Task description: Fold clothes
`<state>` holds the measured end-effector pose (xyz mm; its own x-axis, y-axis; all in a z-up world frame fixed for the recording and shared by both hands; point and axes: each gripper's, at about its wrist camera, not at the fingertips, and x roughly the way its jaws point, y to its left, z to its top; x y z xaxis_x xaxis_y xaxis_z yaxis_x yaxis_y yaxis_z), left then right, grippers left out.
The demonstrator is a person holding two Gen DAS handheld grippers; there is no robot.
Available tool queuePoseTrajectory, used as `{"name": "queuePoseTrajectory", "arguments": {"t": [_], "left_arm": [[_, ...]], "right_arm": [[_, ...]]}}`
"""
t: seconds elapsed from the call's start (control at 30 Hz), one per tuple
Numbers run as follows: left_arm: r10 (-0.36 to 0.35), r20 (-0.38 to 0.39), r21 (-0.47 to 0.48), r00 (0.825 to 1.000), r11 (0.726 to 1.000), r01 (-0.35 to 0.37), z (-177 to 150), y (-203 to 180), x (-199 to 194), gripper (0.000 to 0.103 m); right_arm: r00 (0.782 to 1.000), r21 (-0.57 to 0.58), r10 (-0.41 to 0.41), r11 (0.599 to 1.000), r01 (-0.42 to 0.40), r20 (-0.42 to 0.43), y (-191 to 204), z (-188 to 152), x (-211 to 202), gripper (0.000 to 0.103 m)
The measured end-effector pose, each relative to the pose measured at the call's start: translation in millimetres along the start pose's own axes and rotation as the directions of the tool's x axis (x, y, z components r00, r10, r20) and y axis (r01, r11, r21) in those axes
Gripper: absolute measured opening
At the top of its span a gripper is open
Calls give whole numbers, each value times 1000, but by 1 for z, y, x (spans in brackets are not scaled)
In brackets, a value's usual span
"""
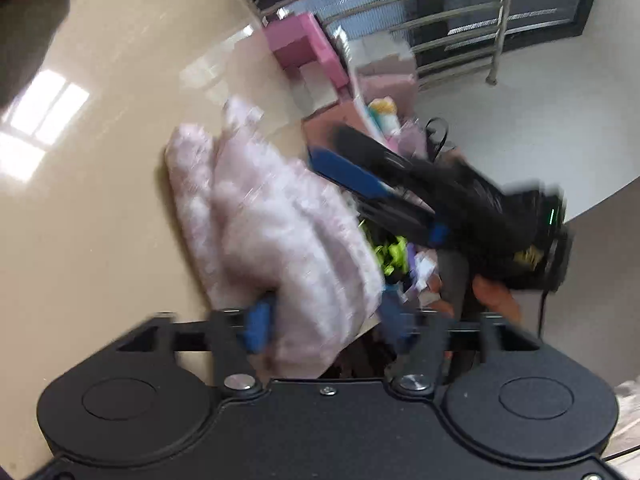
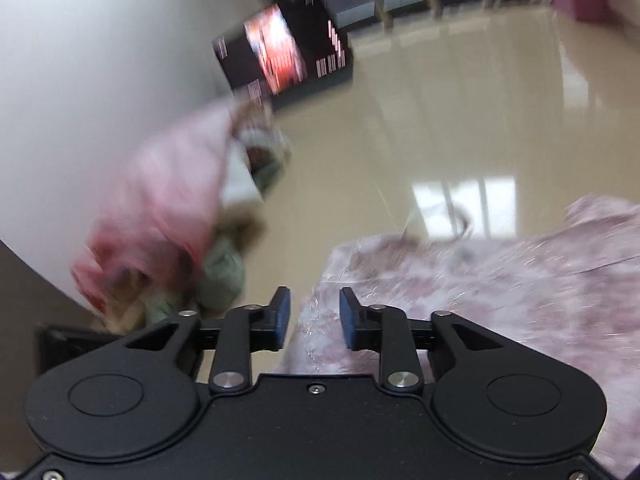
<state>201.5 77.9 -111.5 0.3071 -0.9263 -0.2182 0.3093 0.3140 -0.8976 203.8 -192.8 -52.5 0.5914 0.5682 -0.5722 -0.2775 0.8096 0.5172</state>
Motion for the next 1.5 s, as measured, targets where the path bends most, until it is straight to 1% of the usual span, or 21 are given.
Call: {"name": "queuePoseTrajectory", "arguments": {"t": [0.03,0.1,0.17,0.27,0.37,0.4,0.43,0.53,0.6,0.83,0.9,0.97,1.03,1.07,1.1,1.13,1.17,1.3,1.4,1.43,1.5], "left_arm": [[16,24,-2,1000,1000,-16,3,-2,-5,87],[58,60,-15,997,998,-57,12,-3,-13,89],[108,82,-43,991,994,-105,22,-1,-16,88],[166,96,-89,981,984,-158,37,1,-13,87],[220,90,-97,971,973,-211,49,2,-3,84],[234,87,-92,968,970,-226,52,3,1,78],[248,84,-88,965,966,-241,56,5,5,66],[291,75,-74,954,956,-285,68,9,18,31],[319,70,-65,945,947,-314,76,13,27,27],[380,91,-33,921,925,-378,99,15,38,27],[394,92,-13,914,919,-395,98,11,40,29],[406,90,-2,910,913,-407,96,8,39,40],[414,115,10,903,908,-418,93,0,35,64],[417,138,20,899,906,-423,91,-5,32,69],[418,161,29,894,904,-427,88,-10,28,71],[408,187,48,894,905,-423,86,-16,23,71],[405,206,67,891,902,-426,82,-24,20,71],[417,260,156,871,872,-464,66,-53,12,65],[367,225,271,903,866,-420,47,-69,24,40],[371,204,308,906,854,-419,41,-73,32,39],[428,163,363,889,812,-457,29,-74,54,39]], "right_arm": [[998,-2,-15,1000,16,62,-7,1,-22,46],[983,-2,-95,995,96,155,-24,3,-58,52],[955,45,-219,976,214,201,-52,7,-87,52],[934,128,-326,943,309,144,-103,12,-105,54],[964,208,-263,945,251,34,-142,9,-96,51],[975,232,-224,948,218,-1,-152,7,-90,44],[982,254,-190,949,187,-13,-159,4,-84,25],[994,254,-102,963,91,33,-164,-1,-71,9],[991,223,-100,972,78,87,-161,1,-71,5],[958,104,-90,993,64,274,-151,13,-77,5],[958,114,-133,988,107,253,-160,16,-74,5],[960,119,-185,979,163,208,-168,18,-68,6],[957,102,-232,971,217,174,-171,14,-61,12],[952,98,-248,967,234,180,-171,11,-62,15],[945,107,-258,965,240,202,-169,8,-66,28],[937,119,-266,962,244,226,-167,5,-72,44],[929,130,-274,960,248,250,-164,2,-77,48],[880,53,-288,956,290,378,-132,-9,-102,49],[904,-125,-186,960,251,384,-101,-20,-110,40],[917,-182,-161,954,240,365,-92,-22,-107,32],[935,-259,-197,925,277,296,-83,-25,-91,21]]}}
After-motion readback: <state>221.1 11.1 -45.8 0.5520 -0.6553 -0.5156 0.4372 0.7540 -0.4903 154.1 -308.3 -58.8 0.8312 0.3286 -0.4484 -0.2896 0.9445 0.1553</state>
